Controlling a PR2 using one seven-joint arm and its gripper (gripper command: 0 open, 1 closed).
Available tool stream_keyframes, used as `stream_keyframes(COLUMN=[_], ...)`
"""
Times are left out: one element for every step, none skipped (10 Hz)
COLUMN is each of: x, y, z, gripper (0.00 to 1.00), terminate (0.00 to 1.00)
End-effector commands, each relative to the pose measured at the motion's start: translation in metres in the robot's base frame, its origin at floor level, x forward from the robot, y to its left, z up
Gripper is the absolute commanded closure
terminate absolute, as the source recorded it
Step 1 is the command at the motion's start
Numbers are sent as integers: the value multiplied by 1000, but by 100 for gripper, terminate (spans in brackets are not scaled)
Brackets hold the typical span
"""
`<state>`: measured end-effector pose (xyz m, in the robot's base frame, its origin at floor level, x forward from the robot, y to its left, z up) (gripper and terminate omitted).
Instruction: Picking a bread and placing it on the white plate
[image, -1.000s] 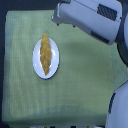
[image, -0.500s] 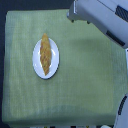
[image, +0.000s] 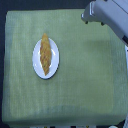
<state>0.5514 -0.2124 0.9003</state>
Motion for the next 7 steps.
stream_keyframes(x=[-27,-32,-49,-57,-62,-61,-59], y=[-42,-45,-49,-53,-63,-63,-64], z=[0,0,-3,-5,-5,-5,-5], gripper=[0,0,0,0,0,0,0], terminate=[0,0,0,0,0,0,100])
